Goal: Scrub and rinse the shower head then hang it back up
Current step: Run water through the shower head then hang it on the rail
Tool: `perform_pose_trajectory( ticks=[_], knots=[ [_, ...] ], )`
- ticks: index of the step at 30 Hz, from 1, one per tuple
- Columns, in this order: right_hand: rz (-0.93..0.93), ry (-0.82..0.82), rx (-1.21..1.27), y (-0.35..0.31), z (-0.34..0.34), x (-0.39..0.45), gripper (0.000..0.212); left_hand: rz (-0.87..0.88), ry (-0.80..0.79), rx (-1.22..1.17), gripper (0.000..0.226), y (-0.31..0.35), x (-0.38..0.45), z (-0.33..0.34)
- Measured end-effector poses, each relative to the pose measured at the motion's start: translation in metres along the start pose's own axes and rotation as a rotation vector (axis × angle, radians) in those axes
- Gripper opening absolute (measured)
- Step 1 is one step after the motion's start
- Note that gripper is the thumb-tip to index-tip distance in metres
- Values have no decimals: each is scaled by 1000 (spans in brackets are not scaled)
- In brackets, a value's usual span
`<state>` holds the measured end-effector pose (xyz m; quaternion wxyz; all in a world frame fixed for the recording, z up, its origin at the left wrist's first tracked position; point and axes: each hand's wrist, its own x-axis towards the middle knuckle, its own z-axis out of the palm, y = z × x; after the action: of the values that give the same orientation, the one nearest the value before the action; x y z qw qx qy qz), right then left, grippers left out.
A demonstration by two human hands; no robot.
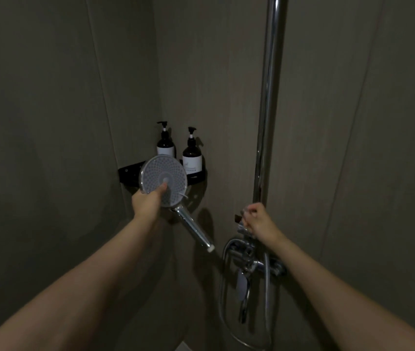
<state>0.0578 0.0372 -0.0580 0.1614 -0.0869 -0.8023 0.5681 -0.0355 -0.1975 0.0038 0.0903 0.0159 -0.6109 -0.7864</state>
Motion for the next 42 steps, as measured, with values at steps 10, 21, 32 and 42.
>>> perform_pose_trajectory(
  ticks=[10, 21, 32, 42],
  knots=[
    [-14, -300, -160, -2, 41, -18, 27, -68, 15, -249, 41, 17, -5, -11],
    [-141, -255, -71, -37, 75, -20, 7, -398, -246, -574, 34, -8, -41, -2],
    [-67, -344, -319, -38, 67, -24, 12, -299, -119, -617, 24, 18, -16, -5],
    [-219, -142, -1, -44, 68, -25, 20, -296, -98, -674, 45, 6, -19, -7]
  ],
)
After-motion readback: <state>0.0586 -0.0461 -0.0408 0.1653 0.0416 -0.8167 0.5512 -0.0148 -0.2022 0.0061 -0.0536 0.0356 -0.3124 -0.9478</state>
